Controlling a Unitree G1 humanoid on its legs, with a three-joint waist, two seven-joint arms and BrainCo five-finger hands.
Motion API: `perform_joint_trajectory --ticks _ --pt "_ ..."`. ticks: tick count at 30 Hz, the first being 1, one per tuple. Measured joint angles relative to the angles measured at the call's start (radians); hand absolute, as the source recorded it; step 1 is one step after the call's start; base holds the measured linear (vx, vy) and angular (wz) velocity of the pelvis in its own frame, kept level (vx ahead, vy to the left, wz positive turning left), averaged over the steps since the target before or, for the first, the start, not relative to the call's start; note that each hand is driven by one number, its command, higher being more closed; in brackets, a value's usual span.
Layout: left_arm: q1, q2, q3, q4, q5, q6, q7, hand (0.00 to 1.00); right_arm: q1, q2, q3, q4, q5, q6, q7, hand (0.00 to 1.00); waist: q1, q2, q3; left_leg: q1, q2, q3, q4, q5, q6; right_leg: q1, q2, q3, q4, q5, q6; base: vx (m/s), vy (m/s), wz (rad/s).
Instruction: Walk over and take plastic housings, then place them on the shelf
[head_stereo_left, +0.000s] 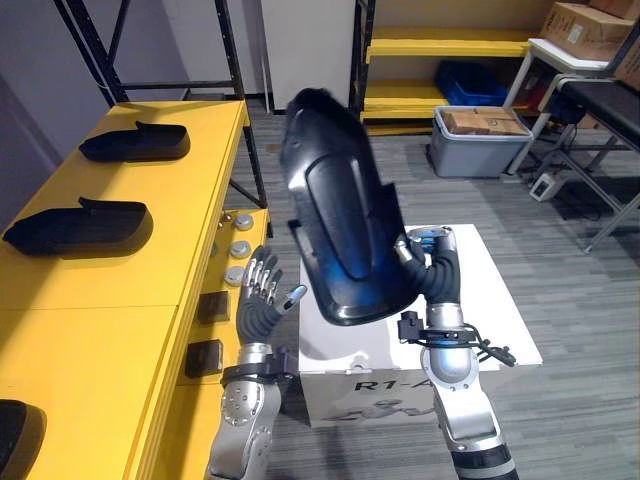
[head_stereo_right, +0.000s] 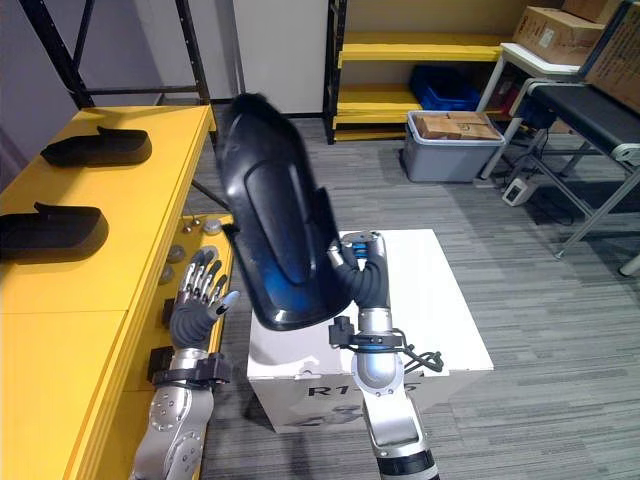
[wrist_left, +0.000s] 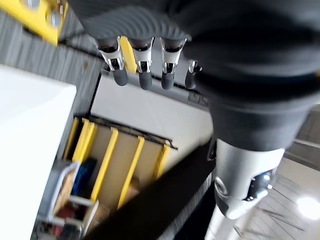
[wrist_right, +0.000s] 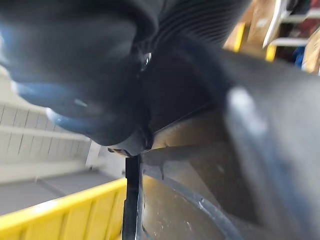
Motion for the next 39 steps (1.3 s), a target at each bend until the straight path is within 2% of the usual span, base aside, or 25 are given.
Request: perform_joint_trajectory --ticks 3,4,9,10,20,27,29,32,33,35,39 --pt "-0.019 0.009 -0.038 0.0 -0.04 0.002 -0.008 0.0 0.0 -0.006 0.044 0.008 -0.023 0.0 0.022 1.0 -0.001 0.0 -0.004 0.0 0.0 0.0 0.0 0.0 0.0 0.0 0.0 0.0 0.0 0.0 0.0 0.0 0.0 0.0" --pt "-0.02 0.012 -0.047 0.0 -0.054 0.005 -0.014 1.0 -0.001 -0.007 0.06 0.017 -0.033 -0.002 0.028 1.0 -0.003 0.0 -0.008 0.001 -0.001 0.0 0.0 0.0 0.0 0.0 0.0 0.001 0.0 0.0 0.0 0.0 0.0 0.0" --pt "-0.02 0.044 -0.061 0.005 -0.075 0.019 -0.015 1.0 -0.001 -0.025 0.08 0.043 -0.037 -0.013 0.04 1.0 -0.02 0.0 -0.029 0.001 -0.001 0.001 0.0 0.0 0.0 0.0 -0.001 0.002 0.0 0.0 0.0 0.0 0.0 0.0" --pt "-0.02 0.05 -0.064 0.006 -0.076 0.019 -0.015 1.0 -0.001 -0.047 0.087 0.043 -0.037 -0.014 0.04 0.0 -0.022 0.0 -0.03 0.002 -0.001 0.002 0.0 0.0 0.0 0.0 0.0 0.003 0.0 0.001 -0.001 0.0 0.0 -0.03" --pt "-0.023 0.077 -0.062 0.041 -0.095 0.031 0.033 1.0 0.009 -0.109 0.134 0.062 -0.025 -0.061 0.041 0.0 -0.024 0.004 -0.048 -0.003 0.0 0.004 0.005 0.0 0.0 -0.002 0.001 0.005 -0.003 0.006 -0.007 0.0 0.0 0.0" --pt "-0.025 0.07 -0.068 0.038 -0.09 0.048 0.012 1.0 0.018 -0.113 0.077 0.003 0.111 -0.079 0.111 0.0 -0.023 0.005 -0.054 -0.004 0.0 0.004 0.005 0.0 0.0 -0.003 0.001 0.006 -0.003 0.007 -0.007 0.0 0.0 0.0" --pt "-0.025 0.061 -0.07 0.028 -0.069 0.057 -0.005 1.0 0.03 -0.104 0.011 -0.054 0.17 -0.08 0.135 0.0 -0.022 0.005 -0.054 -0.004 0.0 0.006 0.005 0.0 0.0 -0.004 0.001 0.007 -0.003 0.007 -0.007 0.0 0.0 0.0" --pt "-0.009 0.036 -0.048 0.017 -0.033 0.06 -0.041 1.0 0.051 -0.05 -0.204 -0.139 0.31 -0.091 0.132 0.0 -0.026 0.005 -0.054 -0.007 0.001 0.011 0.004 0.0 0.0 -0.009 0.002 0.011 -0.002 0.007 -0.007 0.0 0.0 -0.03" --pt "-0.005 0.033 -0.042 0.015 -0.029 0.06 -0.042 1.0 0.051 -0.047 -0.231 -0.141 0.322 -0.094 0.132 0.0 -0.026 0.005 -0.054 -0.007 0.001 0.011 0.004 0.0 0.0 -0.009 0.002 0.012 -0.002 0.007 -0.007 0.0 0.0 -0.05" --pt "0.028 0.026 0.02 0.001 -0.013 0.06 -0.043 1.0 0.065 -0.045 -0.393 -0.142 0.401 -0.113 0.117 0.0 -0.044 0.007 -0.054 -0.007 0.002 0.015 0.004 0.0 0.0 -0.011 0.003 0.015 -0.002 0.007 -0.007 0.0 0.0 -0.04" --pt "0.074 0.016 0.087 -0.028 -0.012 0.061 -0.043 1.0 0.157 -0.045 -0.55 -0.12 0.443 -0.127 0.097 0.0 -0.048 0.009 -0.054 -0.014 0.007 0.021 0.002 0.0 0.0 -0.021 0.007 0.021 -0.002 0.007 -0.007 0.0 0.0 -0.05"
